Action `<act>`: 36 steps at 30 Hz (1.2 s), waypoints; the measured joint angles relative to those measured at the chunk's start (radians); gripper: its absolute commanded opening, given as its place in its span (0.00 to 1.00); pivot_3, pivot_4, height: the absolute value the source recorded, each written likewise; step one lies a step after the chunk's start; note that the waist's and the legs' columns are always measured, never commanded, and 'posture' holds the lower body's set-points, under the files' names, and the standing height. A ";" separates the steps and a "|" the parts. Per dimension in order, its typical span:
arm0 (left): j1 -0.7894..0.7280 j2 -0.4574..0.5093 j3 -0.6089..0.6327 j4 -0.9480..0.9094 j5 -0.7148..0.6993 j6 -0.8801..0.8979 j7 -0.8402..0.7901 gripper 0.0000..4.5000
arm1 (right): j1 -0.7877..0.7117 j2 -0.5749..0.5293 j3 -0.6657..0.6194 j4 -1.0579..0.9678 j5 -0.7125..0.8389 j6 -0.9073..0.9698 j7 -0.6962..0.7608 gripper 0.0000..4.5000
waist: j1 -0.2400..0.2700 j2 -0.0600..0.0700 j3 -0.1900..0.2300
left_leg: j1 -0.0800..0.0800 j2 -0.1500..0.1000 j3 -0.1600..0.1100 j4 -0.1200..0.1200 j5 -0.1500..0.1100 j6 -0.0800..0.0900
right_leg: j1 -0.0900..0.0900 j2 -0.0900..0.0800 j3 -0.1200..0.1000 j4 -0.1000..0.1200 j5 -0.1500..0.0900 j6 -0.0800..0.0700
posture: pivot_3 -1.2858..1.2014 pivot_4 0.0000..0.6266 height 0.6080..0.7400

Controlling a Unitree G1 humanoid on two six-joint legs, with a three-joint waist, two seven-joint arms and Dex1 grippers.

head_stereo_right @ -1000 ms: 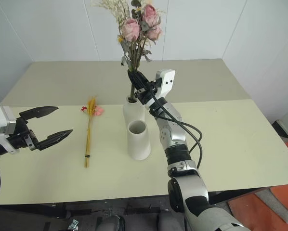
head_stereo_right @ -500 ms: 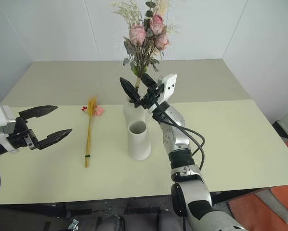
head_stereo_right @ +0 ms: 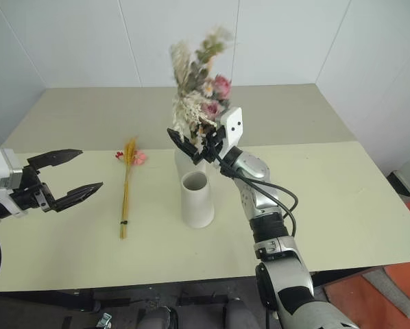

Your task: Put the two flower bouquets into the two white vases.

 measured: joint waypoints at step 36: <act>-0.009 0.030 -0.110 -0.219 0.018 0.474 0.333 1.00 | 0.333 -0.768 -0.100 -0.454 0.111 0.391 0.419 1.00 | 0.033 -0.001 0.000 | 0.001 -0.001 0.000 0.001 0.000 0.000 | 0.003 0.000 0.000 -0.004 -0.001 0.000 | 0.52 0.24 1.00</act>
